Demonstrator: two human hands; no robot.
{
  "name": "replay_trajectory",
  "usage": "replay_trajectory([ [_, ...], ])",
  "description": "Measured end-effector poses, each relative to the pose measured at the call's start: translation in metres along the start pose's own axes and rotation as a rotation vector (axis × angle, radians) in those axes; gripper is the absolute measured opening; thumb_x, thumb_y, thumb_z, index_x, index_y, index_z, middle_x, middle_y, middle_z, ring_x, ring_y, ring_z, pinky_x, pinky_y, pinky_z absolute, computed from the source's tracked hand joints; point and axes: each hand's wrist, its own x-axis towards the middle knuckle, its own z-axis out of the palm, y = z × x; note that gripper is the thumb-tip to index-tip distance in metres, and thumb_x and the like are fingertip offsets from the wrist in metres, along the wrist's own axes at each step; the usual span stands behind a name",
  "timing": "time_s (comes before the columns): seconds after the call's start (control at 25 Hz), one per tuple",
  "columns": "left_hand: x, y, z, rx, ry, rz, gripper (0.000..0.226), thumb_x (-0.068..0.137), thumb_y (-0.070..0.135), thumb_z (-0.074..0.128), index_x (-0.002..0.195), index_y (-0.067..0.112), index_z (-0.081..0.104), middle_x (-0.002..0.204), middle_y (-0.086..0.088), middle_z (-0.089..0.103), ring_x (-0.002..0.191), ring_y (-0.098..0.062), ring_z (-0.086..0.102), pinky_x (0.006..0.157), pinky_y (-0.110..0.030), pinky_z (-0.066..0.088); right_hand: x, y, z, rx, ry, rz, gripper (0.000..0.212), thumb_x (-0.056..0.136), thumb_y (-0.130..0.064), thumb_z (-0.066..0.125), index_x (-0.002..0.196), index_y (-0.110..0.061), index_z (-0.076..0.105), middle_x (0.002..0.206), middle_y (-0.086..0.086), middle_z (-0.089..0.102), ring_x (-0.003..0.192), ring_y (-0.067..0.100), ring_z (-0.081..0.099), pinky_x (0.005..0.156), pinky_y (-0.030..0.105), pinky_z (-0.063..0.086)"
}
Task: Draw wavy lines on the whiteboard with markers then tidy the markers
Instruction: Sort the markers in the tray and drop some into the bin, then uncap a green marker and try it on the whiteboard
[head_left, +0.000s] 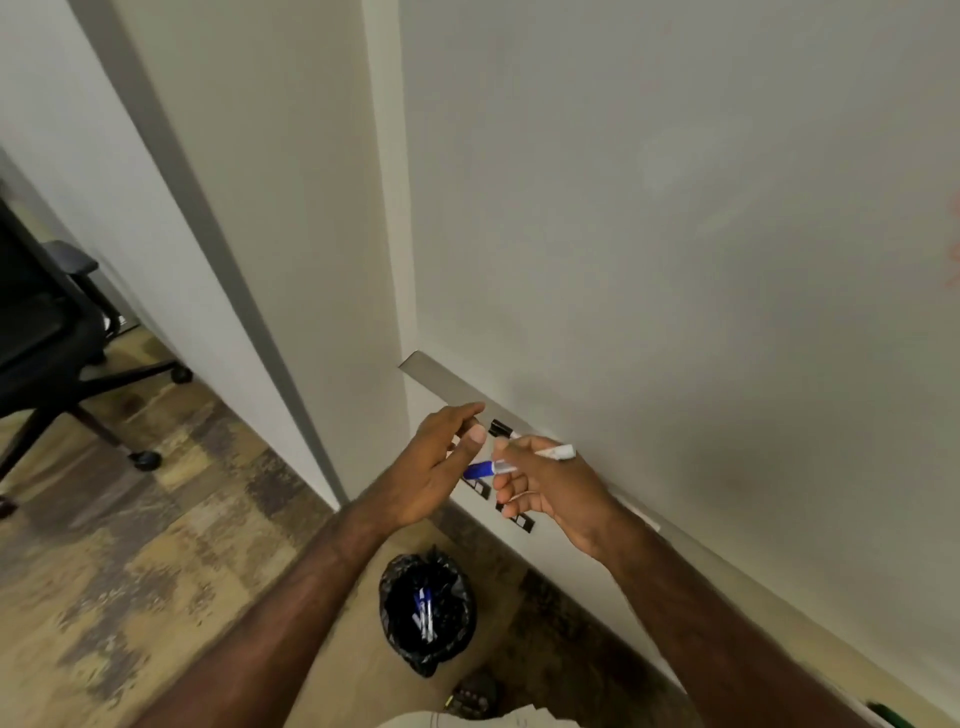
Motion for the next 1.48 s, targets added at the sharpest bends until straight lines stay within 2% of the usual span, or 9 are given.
replay_trajectory([
  [0.08, -0.012, -0.024, -0.001, 0.01, 0.056, -0.062, 0.056, 0.107, 0.058, 0.035, 0.155, 0.029, 0.041, 0.141, 0.009, 0.054, 0.13, -0.004, 0.048, 0.111, -0.043, 0.047, 0.008, 0.027, 0.01, -0.134, -0.047, 0.078, 0.028, 0.096, -0.038, 0.074, 0.108, -0.012, 0.077, 0.098, 0.018, 0.077, 0.082, 0.024, 0.073, 0.079, 0.044, 0.063],
  [0.2, -0.027, -0.045, -0.001, 0.026, 0.081, -0.117, 0.059, 0.106, 0.06, 0.037, 0.154, 0.026, 0.042, 0.137, 0.008, 0.057, 0.13, -0.009, 0.05, 0.11, -0.047, 0.048, 0.016, 0.063, 0.023, -0.299, -0.107, 0.155, 0.026, 0.095, -0.042, 0.075, 0.112, -0.023, 0.078, 0.101, 0.005, 0.08, 0.094, 0.023, 0.077, 0.081, 0.036, 0.063],
  [0.48, -0.033, -0.054, 0.0, 0.053, 0.096, -0.151, 0.061, 0.106, 0.058, 0.036, 0.154, 0.023, 0.043, 0.141, 0.004, 0.057, 0.133, -0.013, 0.048, 0.112, -0.047, 0.045, 0.039, 0.106, 0.036, -0.494, -0.202, 0.234, 0.048, 0.094, -0.05, 0.072, 0.135, -0.026, 0.067, 0.12, -0.003, 0.073, 0.104, 0.012, 0.072, 0.082, 0.027, 0.063],
  [0.6, -0.022, -0.047, 0.008, 0.077, 0.074, -0.129, 0.061, 0.105, 0.058, 0.036, 0.154, 0.022, 0.043, 0.143, 0.002, 0.056, 0.134, -0.014, 0.046, 0.111, -0.044, 0.045, 0.038, 0.111, 0.018, -0.594, -0.111, 0.171, 0.046, 0.096, -0.048, 0.07, 0.136, -0.026, 0.066, 0.127, -0.005, 0.071, 0.108, 0.008, 0.066, 0.088, 0.023, 0.056],
  [0.76, -0.002, -0.035, 0.034, 0.113, 0.026, -0.062, 0.054, 0.109, 0.054, 0.038, 0.154, 0.025, 0.043, 0.145, 0.004, 0.056, 0.133, -0.009, 0.046, 0.106, -0.033, 0.045, 0.024, 0.119, -0.022, -0.543, -0.008, 0.14, 0.041, 0.097, -0.048, 0.069, 0.133, -0.028, 0.068, 0.125, -0.008, 0.072, 0.112, 0.005, 0.065, 0.096, 0.025, 0.055],
  [0.88, 0.012, -0.018, 0.066, 0.112, -0.005, 0.0, 0.052, 0.108, 0.055, 0.04, 0.151, 0.027, 0.046, 0.141, 0.008, 0.057, 0.13, -0.007, 0.048, 0.106, -0.036, 0.047, 0.003, 0.122, -0.055, -0.496, 0.114, 0.1, 0.035, 0.097, -0.047, 0.069, 0.128, -0.029, 0.071, 0.12, -0.011, 0.073, 0.107, 0.002, 0.066, 0.09, 0.021, 0.055],
  [1.0, 0.028, 0.011, 0.108, 0.094, -0.096, 0.06, 0.05, 0.108, 0.054, 0.043, 0.15, 0.027, 0.047, 0.14, 0.011, 0.056, 0.13, -0.005, 0.049, 0.106, -0.035, 0.049, -0.026, 0.126, -0.095, -0.431, 0.278, 0.063, 0.026, 0.097, -0.043, 0.07, 0.119, -0.03, 0.074, 0.11, -0.017, 0.074, 0.101, -0.001, 0.067, 0.089, 0.022, 0.056],
  [1.16, 0.042, 0.049, 0.173, 0.058, -0.212, 0.163, 0.051, 0.106, 0.058, 0.045, 0.148, 0.028, 0.049, 0.137, 0.011, 0.058, 0.126, -0.002, 0.052, 0.104, -0.038, 0.052, -0.075, 0.136, -0.15, -0.36, 0.469, 0.049, 0.018, 0.097, -0.042, 0.07, 0.112, -0.032, 0.075, 0.102, -0.019, 0.073, 0.095, -0.003, 0.066, 0.078, 0.015, 0.048],
  [1.48, 0.039, 0.125, 0.323, 0.094, -0.411, 0.355, 0.042, 0.107, 0.047, 0.05, 0.139, 0.023, 0.059, 0.131, 0.008, 0.063, 0.122, -0.006, 0.055, 0.106, -0.034, 0.049, -0.185, 0.18, -0.261, -0.22, 0.798, 0.078, 0.017, 0.096, -0.04, 0.073, 0.107, -0.028, 0.077, 0.099, -0.016, 0.076, 0.093, 0.0, 0.069, 0.077, 0.016, 0.05],
])
